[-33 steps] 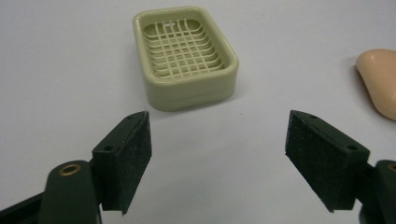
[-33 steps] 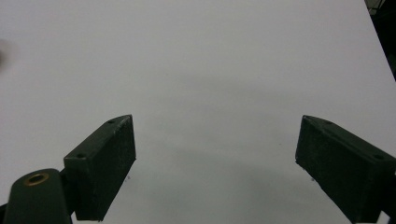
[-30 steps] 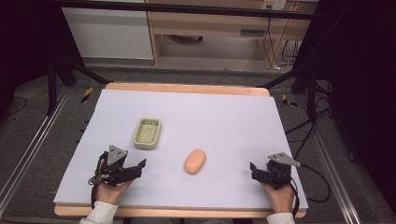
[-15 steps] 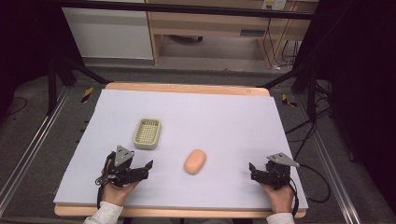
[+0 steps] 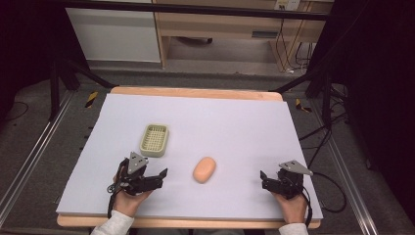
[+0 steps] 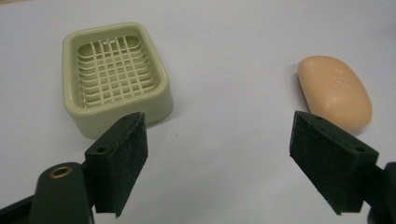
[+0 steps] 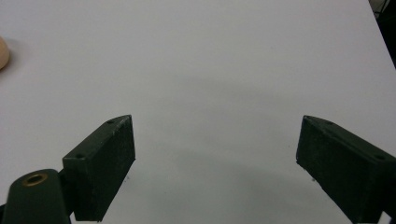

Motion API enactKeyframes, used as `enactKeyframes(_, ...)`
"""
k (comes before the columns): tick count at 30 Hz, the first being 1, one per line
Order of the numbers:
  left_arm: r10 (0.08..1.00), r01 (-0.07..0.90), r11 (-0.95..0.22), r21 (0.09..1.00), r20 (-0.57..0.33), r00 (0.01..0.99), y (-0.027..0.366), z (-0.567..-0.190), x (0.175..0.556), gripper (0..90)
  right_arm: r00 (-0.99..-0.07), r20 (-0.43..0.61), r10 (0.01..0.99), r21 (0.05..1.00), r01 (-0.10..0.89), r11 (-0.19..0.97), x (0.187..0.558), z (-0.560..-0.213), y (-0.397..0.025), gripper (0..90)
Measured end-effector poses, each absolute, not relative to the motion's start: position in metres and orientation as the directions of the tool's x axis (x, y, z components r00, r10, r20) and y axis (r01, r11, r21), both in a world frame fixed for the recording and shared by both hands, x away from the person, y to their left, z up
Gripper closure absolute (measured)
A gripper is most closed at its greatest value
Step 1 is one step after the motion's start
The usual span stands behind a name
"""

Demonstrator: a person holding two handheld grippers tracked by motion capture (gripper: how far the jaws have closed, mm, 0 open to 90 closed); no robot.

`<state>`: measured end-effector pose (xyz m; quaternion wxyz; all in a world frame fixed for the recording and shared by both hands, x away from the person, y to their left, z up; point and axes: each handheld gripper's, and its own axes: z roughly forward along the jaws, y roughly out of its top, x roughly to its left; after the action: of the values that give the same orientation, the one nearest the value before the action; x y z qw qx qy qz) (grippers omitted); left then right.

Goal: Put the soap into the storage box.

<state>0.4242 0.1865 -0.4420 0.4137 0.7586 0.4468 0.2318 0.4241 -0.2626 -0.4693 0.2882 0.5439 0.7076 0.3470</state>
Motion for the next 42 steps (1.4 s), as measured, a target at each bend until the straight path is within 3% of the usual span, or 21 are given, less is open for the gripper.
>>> enactKeyframes(42,0.829,0.446,-0.311,0.839,0.010,0.559,0.140,-0.415,0.438,16.4,-0.245,-0.036,0.969,0.800,0.574,0.175,0.424,-0.470,-0.262,11.8)
